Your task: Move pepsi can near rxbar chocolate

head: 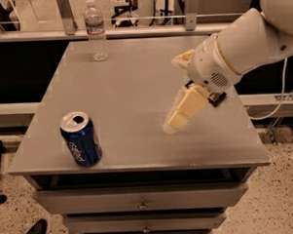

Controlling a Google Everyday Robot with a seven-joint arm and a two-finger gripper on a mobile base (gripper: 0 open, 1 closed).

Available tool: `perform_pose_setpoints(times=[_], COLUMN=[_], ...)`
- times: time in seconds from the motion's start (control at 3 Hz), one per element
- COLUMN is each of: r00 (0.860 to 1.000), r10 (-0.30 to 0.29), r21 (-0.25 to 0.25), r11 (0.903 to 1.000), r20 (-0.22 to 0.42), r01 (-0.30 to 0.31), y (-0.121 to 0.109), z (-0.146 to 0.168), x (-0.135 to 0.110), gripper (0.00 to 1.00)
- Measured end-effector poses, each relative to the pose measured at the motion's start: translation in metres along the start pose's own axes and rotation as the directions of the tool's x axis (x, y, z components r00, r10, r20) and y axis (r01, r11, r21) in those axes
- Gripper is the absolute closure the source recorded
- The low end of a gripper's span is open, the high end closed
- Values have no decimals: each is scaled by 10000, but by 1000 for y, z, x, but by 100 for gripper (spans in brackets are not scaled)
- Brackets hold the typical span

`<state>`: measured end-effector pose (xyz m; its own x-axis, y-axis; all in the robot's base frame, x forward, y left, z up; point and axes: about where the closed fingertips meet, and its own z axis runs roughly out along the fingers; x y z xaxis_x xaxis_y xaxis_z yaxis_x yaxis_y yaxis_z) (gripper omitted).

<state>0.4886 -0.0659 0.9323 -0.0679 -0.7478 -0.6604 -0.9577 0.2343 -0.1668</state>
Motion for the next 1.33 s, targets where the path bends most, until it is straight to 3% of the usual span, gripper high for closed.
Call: perform_pose_setpoints(times=[0.33,0.67,1.0,1.33], r00=[9989,9803,9513,8826], r10=[15,93,310,1155], r21=[-50,-482,-916,-1936], r11=[10000,9988,9958,9807], r20=[467,1975,3067,4556], r01=[-13,3,-29,-284], y=[7,23,39,64], z=[20,75,100,125], x=[-7,-36,-61,-90], gripper=[0,0,0,0])
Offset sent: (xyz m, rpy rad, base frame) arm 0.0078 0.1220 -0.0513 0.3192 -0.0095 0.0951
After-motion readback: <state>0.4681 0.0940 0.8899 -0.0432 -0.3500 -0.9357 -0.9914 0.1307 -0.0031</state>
